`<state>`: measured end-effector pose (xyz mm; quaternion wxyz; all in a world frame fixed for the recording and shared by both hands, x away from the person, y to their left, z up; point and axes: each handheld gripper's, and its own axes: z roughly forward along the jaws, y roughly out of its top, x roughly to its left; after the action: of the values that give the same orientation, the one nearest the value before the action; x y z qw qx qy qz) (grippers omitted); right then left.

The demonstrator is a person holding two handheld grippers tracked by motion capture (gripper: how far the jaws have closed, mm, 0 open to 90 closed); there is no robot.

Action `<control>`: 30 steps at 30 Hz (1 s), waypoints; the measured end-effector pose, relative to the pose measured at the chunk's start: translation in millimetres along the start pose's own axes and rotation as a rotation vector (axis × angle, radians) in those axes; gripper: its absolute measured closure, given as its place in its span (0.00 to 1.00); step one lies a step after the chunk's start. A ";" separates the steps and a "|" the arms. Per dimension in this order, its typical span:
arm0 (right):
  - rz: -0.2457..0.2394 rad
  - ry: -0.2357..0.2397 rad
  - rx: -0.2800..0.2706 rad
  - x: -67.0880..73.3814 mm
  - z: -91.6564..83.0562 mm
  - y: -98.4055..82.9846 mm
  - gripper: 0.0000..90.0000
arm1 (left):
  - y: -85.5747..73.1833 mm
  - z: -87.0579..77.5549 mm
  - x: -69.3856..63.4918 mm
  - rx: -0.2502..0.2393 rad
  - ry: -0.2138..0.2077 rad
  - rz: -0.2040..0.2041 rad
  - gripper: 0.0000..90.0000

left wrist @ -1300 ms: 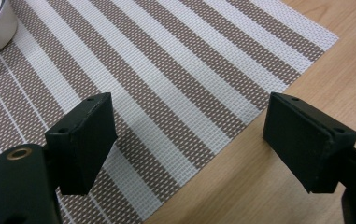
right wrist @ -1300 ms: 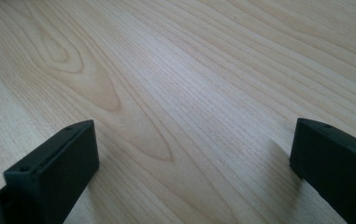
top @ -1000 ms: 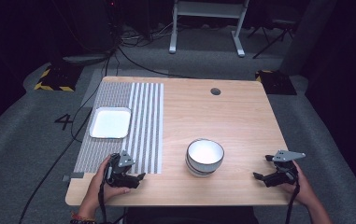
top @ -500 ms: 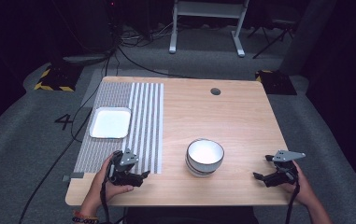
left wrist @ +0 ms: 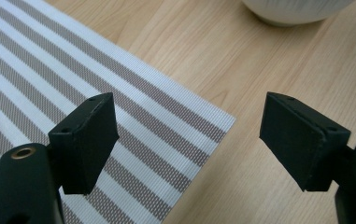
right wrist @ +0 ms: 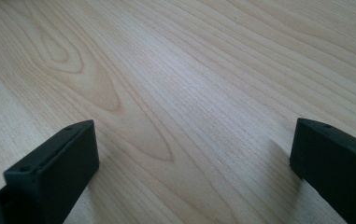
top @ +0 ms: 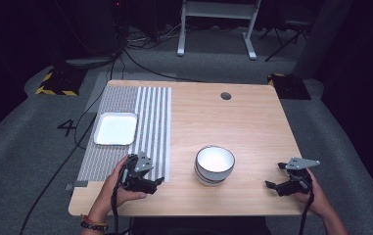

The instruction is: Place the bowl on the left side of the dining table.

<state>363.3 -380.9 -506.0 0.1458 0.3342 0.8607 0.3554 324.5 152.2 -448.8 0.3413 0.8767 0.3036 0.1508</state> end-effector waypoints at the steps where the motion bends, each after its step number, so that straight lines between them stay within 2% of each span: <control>1: -0.001 0.000 0.000 -0.1 0.0 0.0 0.02 | 2.0 0.8 -1.5 0.000 -0.005 0.004 0.21; 6: 0.000 0.000 0.000 0.0 0.0 0.0 0.02 | 13.0 5.2 -9.0 -0.001 -0.022 0.037 0.21; 9: 0.000 0.000 0.000 0.0 0.0 0.0 0.02 | 20.0 6.8 -14.1 0.020 -0.004 0.075 0.21; 15: 0.000 0.000 0.000 0.0 0.0 0.0 0.02 | 29.8 8.5 -20.8 0.016 -0.016 0.100 0.21; 18: 0.001 -0.002 -0.002 0.2 0.2 -0.1 0.02 | 35.8 9.4 -23.4 0.030 -0.005 0.133 0.21; 20: 0.000 0.000 0.000 0.0 0.0 0.0 0.01 | 39.0 9.5 -24.0 0.016 -0.022 0.137 0.21; 30: -0.006 -0.005 0.002 -0.1 0.2 0.1 0.01 | 53.6 3.5 -36.5 -0.038 -0.052 0.188 0.21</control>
<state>363.6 -380.8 -506.1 0.1484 0.3327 0.8617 0.3533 321.1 96.0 -416.4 0.3500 0.8983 0.2082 0.1649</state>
